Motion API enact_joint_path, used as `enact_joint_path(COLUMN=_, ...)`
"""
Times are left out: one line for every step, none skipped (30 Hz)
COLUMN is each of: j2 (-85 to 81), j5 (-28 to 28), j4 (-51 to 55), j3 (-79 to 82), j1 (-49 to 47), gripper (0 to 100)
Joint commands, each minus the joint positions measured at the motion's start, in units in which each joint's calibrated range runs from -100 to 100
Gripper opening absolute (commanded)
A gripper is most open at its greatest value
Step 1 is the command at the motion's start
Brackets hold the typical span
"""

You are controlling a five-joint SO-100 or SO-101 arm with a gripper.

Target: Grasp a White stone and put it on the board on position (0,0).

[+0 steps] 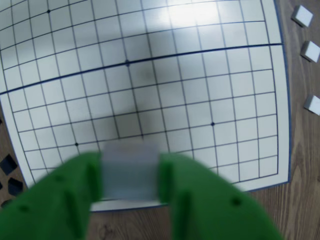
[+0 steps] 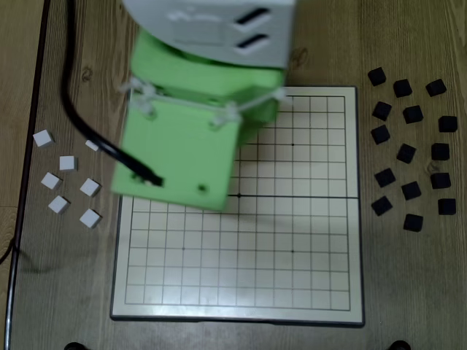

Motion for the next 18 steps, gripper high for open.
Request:
enact_joint_path(j2=0.75, j5=-0.15, j4=0.2, j3=-8.5, j1=-0.97, gripper=6)
enact_joint_path(j2=1.43, j5=0.05, j4=0.11, j3=-9.47, j1=-1.33, gripper=6)
enact_joint_path(j2=2.19, j5=0.1, j4=0.11, j3=-10.73, j1=-1.7, gripper=6)
enact_joint_path(j2=2.96, j5=0.0, j4=0.36, j3=-12.17, j1=-1.97, gripper=6)
enact_joint_path(j2=3.55, j5=0.0, j4=0.78, j3=-13.14, j1=-2.15, gripper=6)
enact_joint_path(j2=4.06, j5=0.0, j4=1.02, j3=-13.72, j1=-2.24, gripper=6)
enact_joint_path(j2=4.31, j5=0.15, j4=1.19, j3=-13.91, j1=-2.33, gripper=6)
enact_joint_path(j2=4.57, j5=0.2, j4=1.27, j3=-14.01, j1=-2.33, gripper=6)
enact_joint_path(j2=4.82, j5=0.24, j4=1.52, j3=-14.01, j1=-2.42, gripper=6)
enact_joint_path(j2=5.16, j5=0.24, j4=1.69, j3=-14.01, j1=-2.51, gripper=6)
enact_joint_path(j2=5.41, j5=0.24, j4=1.77, j3=-14.01, j1=-2.7, gripper=6)
enact_joint_path(j2=5.58, j5=0.29, j4=1.77, j3=-14.01, j1=-2.7, gripper=6)
enact_joint_path(j2=5.75, j5=0.44, j4=1.85, j3=-14.01, j1=-2.7, gripper=6)
enact_joint_path(j2=5.92, j5=0.54, j4=1.85, j3=-14.01, j1=-2.7, gripper=6)
enact_joint_path(j2=6.01, j5=0.54, j4=1.85, j3=-14.01, j1=-2.7, gripper=6)
enact_joint_path(j2=6.18, j5=0.63, j4=1.85, j3=-14.01, j1=-2.7, gripper=6)
enact_joint_path(j2=6.43, j5=0.73, j4=1.93, j3=-14.01, j1=-2.7, gripper=6)
enact_joint_path(j2=6.6, j5=0.83, j4=2.1, j3=-14.01, j1=-2.7, gripper=6)
